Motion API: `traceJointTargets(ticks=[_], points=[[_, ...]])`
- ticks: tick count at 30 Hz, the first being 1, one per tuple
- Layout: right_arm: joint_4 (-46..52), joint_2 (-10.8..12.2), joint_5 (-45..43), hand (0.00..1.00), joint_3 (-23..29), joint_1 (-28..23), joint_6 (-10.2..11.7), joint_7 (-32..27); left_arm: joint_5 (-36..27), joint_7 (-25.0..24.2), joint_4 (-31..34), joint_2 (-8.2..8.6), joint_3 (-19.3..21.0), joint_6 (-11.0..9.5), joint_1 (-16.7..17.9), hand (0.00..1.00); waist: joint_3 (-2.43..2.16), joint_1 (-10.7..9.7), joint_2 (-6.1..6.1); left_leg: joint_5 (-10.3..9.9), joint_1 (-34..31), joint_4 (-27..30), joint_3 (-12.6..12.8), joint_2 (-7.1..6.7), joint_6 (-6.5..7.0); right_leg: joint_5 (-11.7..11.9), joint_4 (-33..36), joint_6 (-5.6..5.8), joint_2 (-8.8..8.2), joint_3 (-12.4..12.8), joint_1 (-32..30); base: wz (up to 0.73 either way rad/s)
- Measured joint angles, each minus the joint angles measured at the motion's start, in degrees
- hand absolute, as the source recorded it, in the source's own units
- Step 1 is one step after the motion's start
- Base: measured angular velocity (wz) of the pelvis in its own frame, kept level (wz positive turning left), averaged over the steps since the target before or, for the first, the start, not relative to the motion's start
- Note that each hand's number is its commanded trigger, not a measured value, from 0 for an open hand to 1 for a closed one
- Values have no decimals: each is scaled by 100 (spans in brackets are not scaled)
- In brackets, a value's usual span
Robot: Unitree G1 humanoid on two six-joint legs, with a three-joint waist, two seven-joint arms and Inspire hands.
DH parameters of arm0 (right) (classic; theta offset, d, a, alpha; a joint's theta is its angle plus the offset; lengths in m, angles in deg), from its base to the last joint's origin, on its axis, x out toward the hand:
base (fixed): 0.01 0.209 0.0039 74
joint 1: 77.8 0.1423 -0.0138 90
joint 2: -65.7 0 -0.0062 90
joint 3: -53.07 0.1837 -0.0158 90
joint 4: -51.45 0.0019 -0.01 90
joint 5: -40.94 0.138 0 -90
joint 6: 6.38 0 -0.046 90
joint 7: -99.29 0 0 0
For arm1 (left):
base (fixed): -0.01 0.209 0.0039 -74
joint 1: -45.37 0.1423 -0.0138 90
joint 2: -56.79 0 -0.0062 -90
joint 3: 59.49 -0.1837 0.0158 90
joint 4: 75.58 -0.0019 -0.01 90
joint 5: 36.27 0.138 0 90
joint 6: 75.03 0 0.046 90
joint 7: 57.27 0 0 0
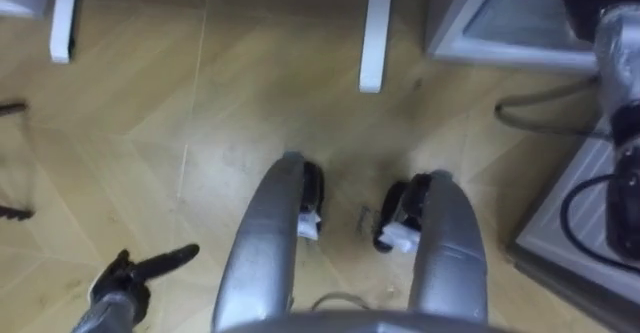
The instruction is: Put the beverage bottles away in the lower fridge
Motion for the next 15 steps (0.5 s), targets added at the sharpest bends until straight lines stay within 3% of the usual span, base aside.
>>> traceJointTargets(ticks=[7, 11, 15], points=[[234, 93, 4, 0, 9, 1, 15, 8, 55, -166, 221, -6, 350, -27, -7, 0, -4, -56, -4, 162, 26, -274, -33, 1, 1, 202, -321, 26, 43, -55, 58, -1], [257, 142, 89, 0, 14, 2, -57, 90, 53, -274, 215, -11, 404, -26, -7, 0, -8, 50, 12, 297, 114, -459, -40, -16, 43, 297, -529, 135, 46, -96, 175, 3], [152, 308, 230, 0, 363, 0, 27, 134, 53, -375, -16, -9, 397, 53, 0, 0, -5, 106, 21, 479, 274, -791, -107, -153, 51, 354, -755, 166, -58, -202, 356, 20]])
